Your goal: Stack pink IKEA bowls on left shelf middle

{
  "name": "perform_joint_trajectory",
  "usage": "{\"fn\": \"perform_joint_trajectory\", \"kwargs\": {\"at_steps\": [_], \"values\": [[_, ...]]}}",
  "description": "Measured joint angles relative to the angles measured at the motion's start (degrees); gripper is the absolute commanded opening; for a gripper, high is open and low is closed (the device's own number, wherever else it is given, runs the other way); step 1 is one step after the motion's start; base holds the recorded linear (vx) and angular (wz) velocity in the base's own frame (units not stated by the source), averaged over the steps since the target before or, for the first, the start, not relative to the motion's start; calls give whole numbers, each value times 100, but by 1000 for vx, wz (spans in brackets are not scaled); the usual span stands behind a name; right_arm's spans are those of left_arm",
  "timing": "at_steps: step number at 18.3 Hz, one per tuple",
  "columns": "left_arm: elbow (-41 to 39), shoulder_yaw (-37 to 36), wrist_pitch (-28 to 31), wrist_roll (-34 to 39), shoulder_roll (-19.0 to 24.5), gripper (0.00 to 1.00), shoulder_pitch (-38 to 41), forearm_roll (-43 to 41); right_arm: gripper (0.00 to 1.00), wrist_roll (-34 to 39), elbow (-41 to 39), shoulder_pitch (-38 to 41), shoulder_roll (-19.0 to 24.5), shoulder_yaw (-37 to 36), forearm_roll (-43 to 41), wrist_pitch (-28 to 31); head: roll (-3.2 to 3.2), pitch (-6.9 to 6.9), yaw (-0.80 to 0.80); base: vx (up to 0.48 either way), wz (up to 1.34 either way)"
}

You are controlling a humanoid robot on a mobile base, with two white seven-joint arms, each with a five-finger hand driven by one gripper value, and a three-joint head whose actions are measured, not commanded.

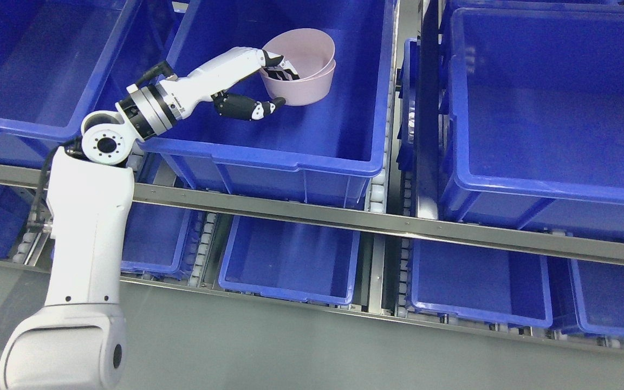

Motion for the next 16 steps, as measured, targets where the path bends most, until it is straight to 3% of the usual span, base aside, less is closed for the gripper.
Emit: {"fn": "perform_joint_trajectory", "kwargs": {"at_steps": [4, 16], "values": [[7, 99, -20, 119, -21, 100, 38, -7, 100, 0, 0, 0, 0, 0, 0, -9, 0, 0, 0, 0, 0], [32, 439, 354, 1664, -325, 100, 387, 6, 100, 0, 0, 0, 0, 0, 0, -26, 0, 0, 0, 0, 0]]}}
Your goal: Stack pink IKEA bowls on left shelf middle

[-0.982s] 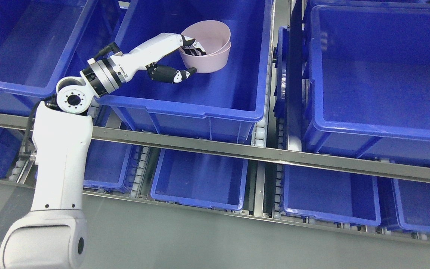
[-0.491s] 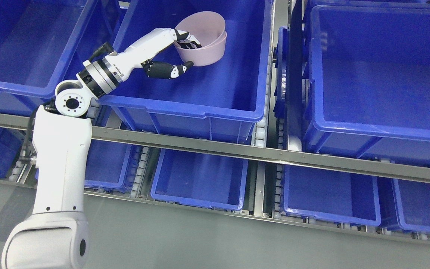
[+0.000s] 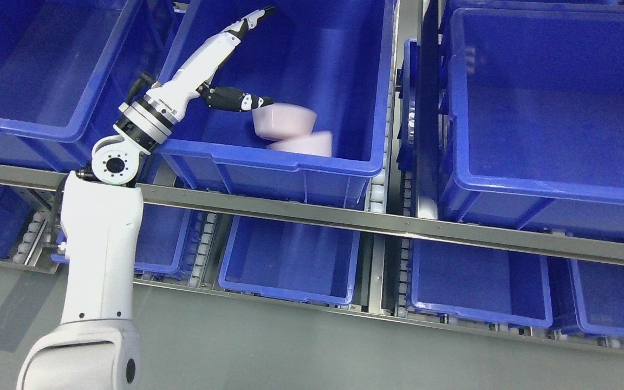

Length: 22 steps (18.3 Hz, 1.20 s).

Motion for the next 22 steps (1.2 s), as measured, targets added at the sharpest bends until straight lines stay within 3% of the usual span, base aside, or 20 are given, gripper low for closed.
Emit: {"fn": "perform_joint_trajectory", "kwargs": {"at_steps": [6, 13, 18, 22], "values": [[-12, 94, 246, 941, -58, 100, -39, 463, 100, 0, 0, 0, 0, 0, 0, -1, 0, 0, 0, 0, 0], [-59, -9, 925, 2014, -94, 100, -67, 2025, 100, 0, 0, 0, 0, 0, 0, -2, 0, 0, 0, 0, 0], [-157, -119, 1193, 2189, -108, 100, 40, 2571, 100, 0, 0, 0, 0, 0, 0, -2, 0, 0, 0, 0, 0], [-458, -333, 1995, 2247, -117, 100, 172, 3025, 100, 0, 0, 0, 0, 0, 0, -3, 0, 0, 0, 0, 0]]}}
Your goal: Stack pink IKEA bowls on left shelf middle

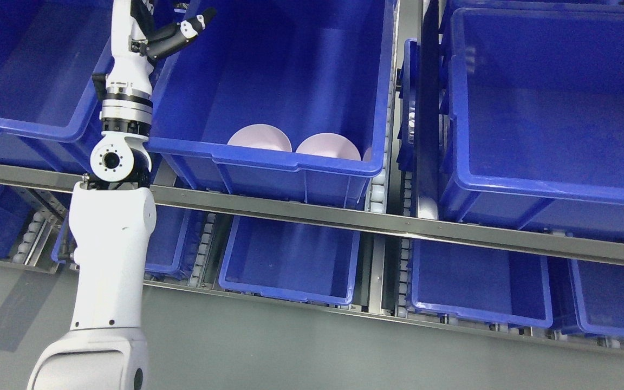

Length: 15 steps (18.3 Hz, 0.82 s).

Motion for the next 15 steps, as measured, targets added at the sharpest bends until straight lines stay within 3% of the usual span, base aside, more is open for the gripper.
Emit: {"fn": "perform_joint_trajectory", "kwargs": {"at_steps": [4, 15], "values": [[-399, -204, 614, 267, -5, 100, 93, 441, 100, 0, 0, 0, 0, 0, 0, -1, 0, 0, 0, 0, 0], [-1164, -632, 960, 327, -11, 100, 844, 773, 100, 0, 0, 0, 0, 0, 0, -32, 0, 0, 0, 0, 0]]}}
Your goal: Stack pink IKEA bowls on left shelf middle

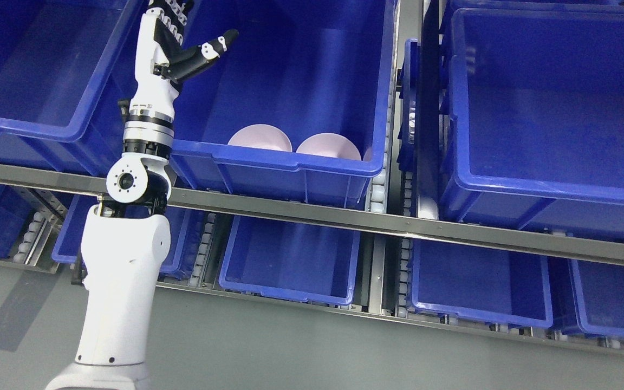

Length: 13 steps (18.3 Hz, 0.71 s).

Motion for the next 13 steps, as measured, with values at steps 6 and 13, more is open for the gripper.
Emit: {"fn": "perform_joint_trajectory", "kwargs": {"at_steps": [6, 13], "values": [[-267, 2, 531, -45, -3, 100, 281, 28, 100, 0, 0, 0, 0, 0, 0, 24, 0, 0, 0, 0, 0], [-431, 30, 691, -48, -4, 100, 391, 37, 100, 0, 0, 0, 0, 0, 0, 32, 0, 0, 0, 0, 0]]}}
